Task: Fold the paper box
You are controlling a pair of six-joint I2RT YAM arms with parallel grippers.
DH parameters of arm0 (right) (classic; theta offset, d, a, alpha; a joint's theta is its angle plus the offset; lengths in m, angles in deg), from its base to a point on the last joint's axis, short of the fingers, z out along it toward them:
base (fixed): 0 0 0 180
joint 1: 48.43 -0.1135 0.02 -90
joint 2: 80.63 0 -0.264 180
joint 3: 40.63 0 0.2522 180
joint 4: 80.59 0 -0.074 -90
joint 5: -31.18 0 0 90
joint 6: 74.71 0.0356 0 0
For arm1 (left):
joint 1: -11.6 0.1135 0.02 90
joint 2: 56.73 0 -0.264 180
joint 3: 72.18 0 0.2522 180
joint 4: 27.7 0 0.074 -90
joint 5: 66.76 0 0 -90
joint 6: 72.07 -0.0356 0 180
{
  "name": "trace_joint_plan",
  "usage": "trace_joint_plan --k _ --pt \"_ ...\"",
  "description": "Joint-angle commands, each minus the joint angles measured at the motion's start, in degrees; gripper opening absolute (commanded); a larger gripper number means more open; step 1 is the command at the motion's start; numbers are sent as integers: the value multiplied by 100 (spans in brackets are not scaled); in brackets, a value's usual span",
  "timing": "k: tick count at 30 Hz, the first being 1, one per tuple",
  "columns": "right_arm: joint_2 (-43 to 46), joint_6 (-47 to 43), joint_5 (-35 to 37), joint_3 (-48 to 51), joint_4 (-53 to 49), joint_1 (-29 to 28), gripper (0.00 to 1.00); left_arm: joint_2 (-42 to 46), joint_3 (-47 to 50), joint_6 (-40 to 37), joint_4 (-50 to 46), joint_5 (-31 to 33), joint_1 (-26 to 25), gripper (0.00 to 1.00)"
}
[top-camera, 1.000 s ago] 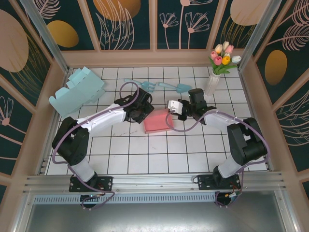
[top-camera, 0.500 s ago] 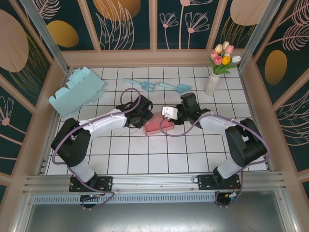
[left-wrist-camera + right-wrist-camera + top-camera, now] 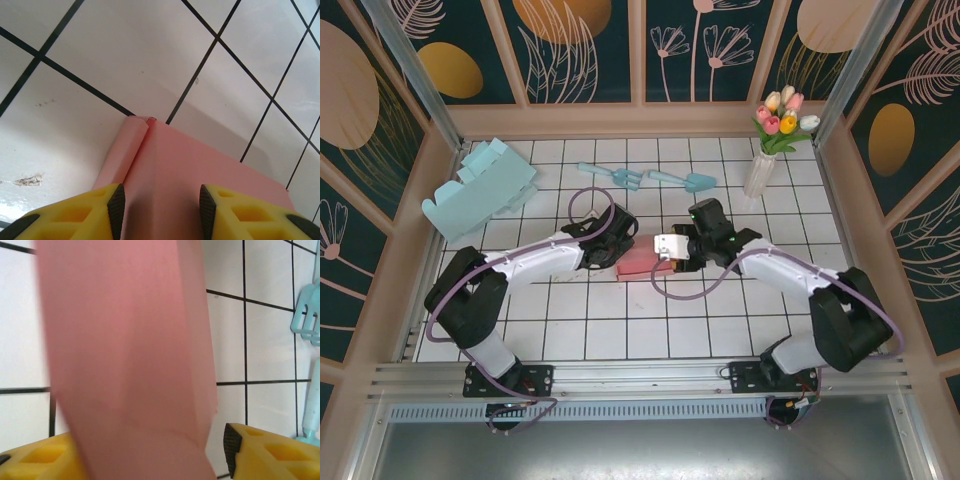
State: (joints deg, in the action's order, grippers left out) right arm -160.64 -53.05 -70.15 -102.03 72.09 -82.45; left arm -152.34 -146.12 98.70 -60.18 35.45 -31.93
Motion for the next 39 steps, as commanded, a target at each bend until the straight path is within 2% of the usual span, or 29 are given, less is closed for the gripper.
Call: trace_joint_plan --k 1,5,10,13,15,18,20,22,27,31,39 --pt "585 -39 216 -74 -602 -24 69 43 92 94 -157 300 -33 46" --pt "1236 92 308 -75 -894 8 71 43 81 119 -218 413 -33 45" --pt "2020 1366 -163 -387 -745 9 74 58 94 92 -281 534 -25 45" --pt "2331 3084 -308 -411 43 9 73 102 170 97 -249 581 -27 45" --pt "2461 4652 -176 -271 737 7 72 138 254 105 -165 556 -30 43" --pt "2396 6561 480 -1 1275 -22 68 148 394 114 -4 457 -33 39" --pt "2191 7494 1012 77 1244 -49 67 132 414 123 65 407 -31 39" --pt "1908 8165 1195 143 1154 -50 66 113 601 115 94 403 -33 39" --pt "934 8767 1129 273 1304 -151 66 87 807 112 253 475 -31 39" --pt "236 8873 1589 481 1523 -343 66 2 834 47 299 558 -32 39" --pt "-493 9589 1748 1472 2642 -476 65 -84 796 -278 413 983 -33 40"
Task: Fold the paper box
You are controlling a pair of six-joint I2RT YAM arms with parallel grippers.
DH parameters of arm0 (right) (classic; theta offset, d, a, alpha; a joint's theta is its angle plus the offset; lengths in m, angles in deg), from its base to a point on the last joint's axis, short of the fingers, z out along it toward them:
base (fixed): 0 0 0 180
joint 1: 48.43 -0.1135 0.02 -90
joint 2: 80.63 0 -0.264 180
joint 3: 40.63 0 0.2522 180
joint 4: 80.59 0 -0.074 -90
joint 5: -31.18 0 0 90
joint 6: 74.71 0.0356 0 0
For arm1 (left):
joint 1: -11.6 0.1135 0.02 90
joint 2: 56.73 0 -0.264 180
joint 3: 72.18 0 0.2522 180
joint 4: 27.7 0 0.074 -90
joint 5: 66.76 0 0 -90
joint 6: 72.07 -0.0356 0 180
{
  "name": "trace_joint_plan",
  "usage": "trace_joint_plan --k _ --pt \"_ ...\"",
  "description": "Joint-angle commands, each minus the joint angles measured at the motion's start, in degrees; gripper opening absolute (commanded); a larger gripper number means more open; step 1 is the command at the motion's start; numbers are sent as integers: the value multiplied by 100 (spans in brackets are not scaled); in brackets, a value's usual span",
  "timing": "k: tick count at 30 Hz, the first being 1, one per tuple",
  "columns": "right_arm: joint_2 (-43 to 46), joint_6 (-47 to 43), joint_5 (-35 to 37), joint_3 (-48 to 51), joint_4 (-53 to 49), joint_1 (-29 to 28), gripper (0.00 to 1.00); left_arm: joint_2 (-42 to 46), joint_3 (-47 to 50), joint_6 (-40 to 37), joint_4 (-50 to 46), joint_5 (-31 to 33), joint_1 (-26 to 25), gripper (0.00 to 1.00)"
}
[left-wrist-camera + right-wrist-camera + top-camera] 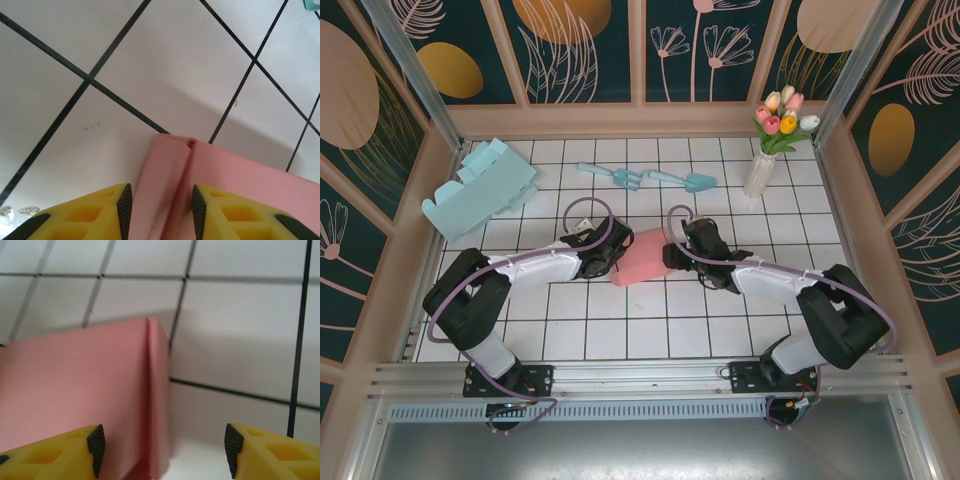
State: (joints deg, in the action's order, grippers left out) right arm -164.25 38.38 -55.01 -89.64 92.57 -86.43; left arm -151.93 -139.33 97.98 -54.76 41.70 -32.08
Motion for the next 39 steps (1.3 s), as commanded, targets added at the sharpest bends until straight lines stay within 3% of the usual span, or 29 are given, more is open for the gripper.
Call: trace_joint_plan --k 1,9,16,21,26,33,39 --pt "-174 494 263 293 664 -114 64 -126 111 -233 -136 416 -18 40" --pt "95 952 145 930 1452 -273 61 -174 162 -510 -68 964 -15 40" --pt "930 795 356 898 709 -353 57 -262 130 -806 101 1269 -12 41" --pt "1019 596 255 767 586 -357 55 -469 -101 -1159 132 1414 -17 41" --pt "541 111 502 151 507 -340 58 -540 -182 -1517 355 1475 -15 41" --pt "-362 39 172 -459 965 -326 58 -530 -64 -1942 795 1418 -13 41" --pt "-636 454 348 196 1963 -334 58 -333 98 -2753 1535 1227 -17 43"
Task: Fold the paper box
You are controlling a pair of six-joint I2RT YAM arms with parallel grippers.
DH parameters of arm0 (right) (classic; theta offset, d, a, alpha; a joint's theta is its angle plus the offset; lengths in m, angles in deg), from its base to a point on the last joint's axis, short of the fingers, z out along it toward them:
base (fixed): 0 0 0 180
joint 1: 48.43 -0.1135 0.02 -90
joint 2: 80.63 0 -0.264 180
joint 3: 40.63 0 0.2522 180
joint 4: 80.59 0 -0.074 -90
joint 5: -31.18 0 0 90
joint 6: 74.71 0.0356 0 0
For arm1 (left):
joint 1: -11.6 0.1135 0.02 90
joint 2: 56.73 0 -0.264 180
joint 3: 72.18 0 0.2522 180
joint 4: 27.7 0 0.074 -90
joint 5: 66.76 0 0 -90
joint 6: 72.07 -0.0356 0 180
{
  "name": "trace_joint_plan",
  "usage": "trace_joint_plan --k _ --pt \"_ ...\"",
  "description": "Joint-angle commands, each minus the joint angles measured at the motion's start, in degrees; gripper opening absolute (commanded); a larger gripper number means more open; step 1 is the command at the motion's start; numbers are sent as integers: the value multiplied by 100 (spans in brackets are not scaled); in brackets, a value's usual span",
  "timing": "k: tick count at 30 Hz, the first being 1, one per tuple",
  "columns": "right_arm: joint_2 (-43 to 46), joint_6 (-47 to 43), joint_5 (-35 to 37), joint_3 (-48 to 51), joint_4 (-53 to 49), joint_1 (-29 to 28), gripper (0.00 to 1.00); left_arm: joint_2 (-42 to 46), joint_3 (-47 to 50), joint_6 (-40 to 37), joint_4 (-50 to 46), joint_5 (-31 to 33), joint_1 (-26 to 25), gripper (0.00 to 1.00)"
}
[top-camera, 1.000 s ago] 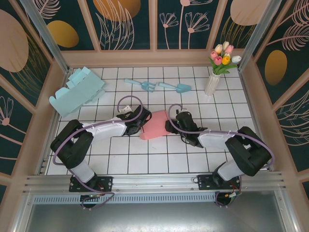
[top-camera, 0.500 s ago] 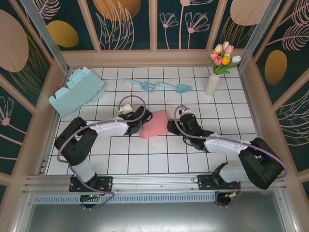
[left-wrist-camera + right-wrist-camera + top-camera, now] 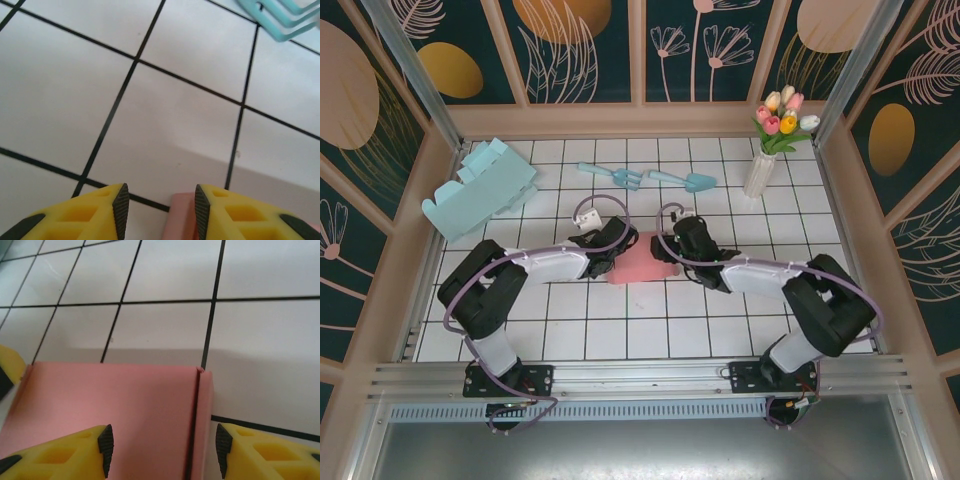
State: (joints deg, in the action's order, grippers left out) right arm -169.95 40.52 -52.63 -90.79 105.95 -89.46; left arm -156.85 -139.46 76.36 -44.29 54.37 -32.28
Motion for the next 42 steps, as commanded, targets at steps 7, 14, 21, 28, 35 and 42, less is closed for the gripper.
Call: trace_joint_plan --k 7,14,21,28,35,42 --pt "49 832 257 1323 1544 -60 57 946 338 -217 91 -98 7 57" --pt "112 880 424 1583 1842 -171 56 1392 526 739 -929 -635 4 76" --pt "130 635 314 1561 1842 -177 56 828 217 -341 -308 -1053 11 93" --pt "290 370 178 1553 1658 -77 56 541 -14 -720 48 -1438 11 96" --pt "297 256 -74 1601 1733 87 56 -279 -736 -101 -788 -1560 88 94" --pt "250 289 -127 1591 1757 157 56 -269 -840 699 -1420 -1994 81 93"
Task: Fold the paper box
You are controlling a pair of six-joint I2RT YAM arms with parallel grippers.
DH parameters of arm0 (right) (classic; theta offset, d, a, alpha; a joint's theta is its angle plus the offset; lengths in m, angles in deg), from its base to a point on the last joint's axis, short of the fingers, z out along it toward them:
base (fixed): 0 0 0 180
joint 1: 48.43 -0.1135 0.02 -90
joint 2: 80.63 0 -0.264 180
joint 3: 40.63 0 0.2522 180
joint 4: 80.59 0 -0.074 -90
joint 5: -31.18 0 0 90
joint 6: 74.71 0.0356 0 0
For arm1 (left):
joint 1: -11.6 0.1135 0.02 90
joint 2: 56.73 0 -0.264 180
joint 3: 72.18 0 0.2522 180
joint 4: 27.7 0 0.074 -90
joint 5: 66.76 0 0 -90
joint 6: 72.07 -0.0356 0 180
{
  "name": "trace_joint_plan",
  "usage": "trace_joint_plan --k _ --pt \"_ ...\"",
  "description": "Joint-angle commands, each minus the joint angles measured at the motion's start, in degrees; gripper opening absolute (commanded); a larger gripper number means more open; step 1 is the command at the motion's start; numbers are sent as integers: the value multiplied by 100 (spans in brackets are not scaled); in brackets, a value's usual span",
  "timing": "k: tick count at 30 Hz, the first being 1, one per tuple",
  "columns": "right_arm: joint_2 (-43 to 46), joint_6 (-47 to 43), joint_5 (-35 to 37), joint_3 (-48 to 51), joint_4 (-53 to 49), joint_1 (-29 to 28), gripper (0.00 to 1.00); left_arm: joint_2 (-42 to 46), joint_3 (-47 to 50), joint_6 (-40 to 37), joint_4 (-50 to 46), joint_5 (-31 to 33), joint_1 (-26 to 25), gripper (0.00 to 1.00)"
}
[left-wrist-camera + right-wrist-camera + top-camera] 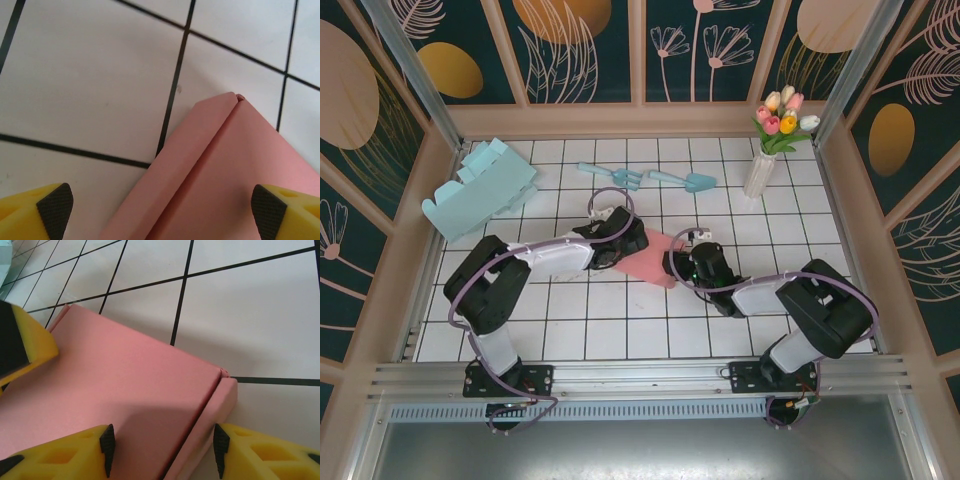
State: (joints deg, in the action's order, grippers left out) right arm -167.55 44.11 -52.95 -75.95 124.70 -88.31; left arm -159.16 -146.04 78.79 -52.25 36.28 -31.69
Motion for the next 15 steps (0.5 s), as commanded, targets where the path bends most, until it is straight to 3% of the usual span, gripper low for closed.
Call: trace_joint_plan --k 1,8,15 --pt "9 -69 -95 101 -117 42 56 -48 -264 531 -867 -147 22 93" --pt "-10 -78 -60 86 -146 48 56 59 -574 666 -1782 197 13 94" --pt "10 -96 -55 56 -187 50 56 391 -379 716 -1412 -96 -27 97"
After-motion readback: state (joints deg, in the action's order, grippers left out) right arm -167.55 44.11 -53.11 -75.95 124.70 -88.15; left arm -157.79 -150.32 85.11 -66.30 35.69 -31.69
